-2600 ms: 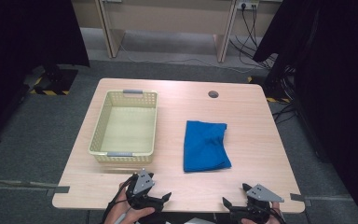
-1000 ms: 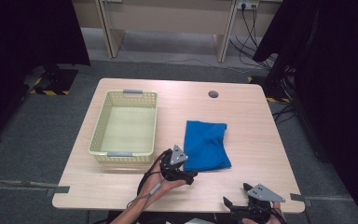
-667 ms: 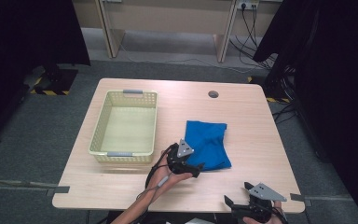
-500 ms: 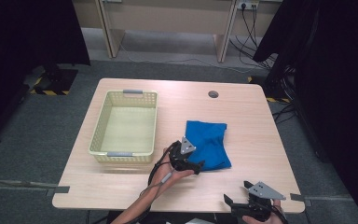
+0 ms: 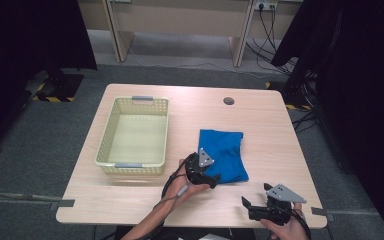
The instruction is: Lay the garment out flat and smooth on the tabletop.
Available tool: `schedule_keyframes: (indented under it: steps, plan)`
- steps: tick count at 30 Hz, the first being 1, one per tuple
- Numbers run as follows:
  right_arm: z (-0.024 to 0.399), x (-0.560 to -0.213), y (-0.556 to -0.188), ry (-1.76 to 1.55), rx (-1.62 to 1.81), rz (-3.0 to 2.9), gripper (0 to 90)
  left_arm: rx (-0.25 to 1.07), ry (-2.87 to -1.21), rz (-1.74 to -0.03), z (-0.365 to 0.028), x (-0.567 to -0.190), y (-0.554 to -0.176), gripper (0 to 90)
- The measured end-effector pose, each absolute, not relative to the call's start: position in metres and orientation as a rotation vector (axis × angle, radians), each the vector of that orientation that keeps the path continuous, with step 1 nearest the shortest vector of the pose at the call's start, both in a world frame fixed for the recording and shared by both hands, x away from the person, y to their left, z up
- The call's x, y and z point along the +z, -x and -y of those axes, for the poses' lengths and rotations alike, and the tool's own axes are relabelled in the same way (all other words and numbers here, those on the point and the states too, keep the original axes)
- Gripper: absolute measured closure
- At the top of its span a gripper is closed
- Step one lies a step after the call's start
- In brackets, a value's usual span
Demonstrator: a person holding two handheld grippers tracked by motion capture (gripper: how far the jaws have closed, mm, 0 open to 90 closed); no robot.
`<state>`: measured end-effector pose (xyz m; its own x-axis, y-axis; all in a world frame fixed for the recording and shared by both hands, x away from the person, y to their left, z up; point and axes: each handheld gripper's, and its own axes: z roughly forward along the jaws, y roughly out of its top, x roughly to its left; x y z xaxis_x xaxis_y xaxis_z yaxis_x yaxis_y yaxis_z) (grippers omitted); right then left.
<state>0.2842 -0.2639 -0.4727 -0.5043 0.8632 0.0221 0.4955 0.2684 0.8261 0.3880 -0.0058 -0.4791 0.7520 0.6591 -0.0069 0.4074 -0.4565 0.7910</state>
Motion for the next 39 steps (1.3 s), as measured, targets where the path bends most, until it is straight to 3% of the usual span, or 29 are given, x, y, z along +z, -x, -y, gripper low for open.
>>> schedule_keyframes:
  steps: [28, 39]
  plan:
    - [0.267, -0.470, -0.344, -1.283, 0.964, -2.100, 6.8, 0.333, -2.137, -0.701, 0.004, -0.479, -0.359, 23.5]
    - [0.265, -0.478, -0.353, -1.308, 0.880, -2.160, 7.0, 0.339, -2.133, -0.687, 0.011, -0.467, -0.359, 15.1]
